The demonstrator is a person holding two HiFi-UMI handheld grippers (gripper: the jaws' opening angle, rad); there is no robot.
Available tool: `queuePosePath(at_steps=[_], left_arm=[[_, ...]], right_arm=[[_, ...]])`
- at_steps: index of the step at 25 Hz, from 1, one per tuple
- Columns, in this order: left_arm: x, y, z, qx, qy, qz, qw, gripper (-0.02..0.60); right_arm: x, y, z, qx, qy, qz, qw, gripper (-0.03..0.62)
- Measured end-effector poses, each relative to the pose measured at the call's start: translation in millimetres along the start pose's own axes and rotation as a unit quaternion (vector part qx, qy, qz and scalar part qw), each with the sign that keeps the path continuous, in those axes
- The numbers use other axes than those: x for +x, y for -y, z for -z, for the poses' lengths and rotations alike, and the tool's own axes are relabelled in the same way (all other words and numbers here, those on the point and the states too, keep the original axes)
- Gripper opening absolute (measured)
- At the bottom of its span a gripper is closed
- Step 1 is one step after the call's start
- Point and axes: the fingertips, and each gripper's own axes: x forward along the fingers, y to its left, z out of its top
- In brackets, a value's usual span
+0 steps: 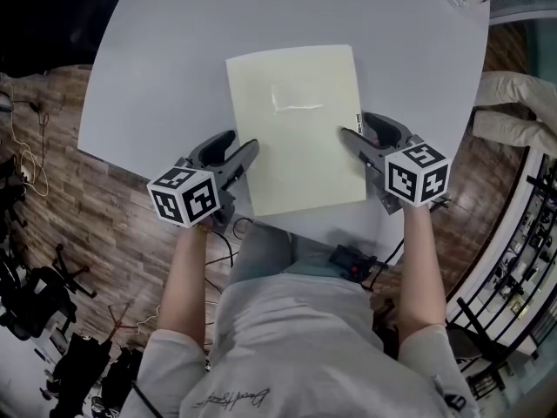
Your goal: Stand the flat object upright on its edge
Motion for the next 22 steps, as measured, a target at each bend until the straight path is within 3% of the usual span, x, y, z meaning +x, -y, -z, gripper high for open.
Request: queuePosePath(at_steps=[15,22], left_arm=[[12.8,-9.2,13.4,-0.028,-0.038,-0.005,0.9989,0.288],[15.3,-8.8,14.8,-0.053,-0.049,0.017,0.9972,0.281]], right_arm=[[13.8,2.0,18.7,0.03,-0.049,-0.028,0.998,0.282],[14.6,1.0,17.8,0.03,-0.047,-0.022,0.998,0.282]])
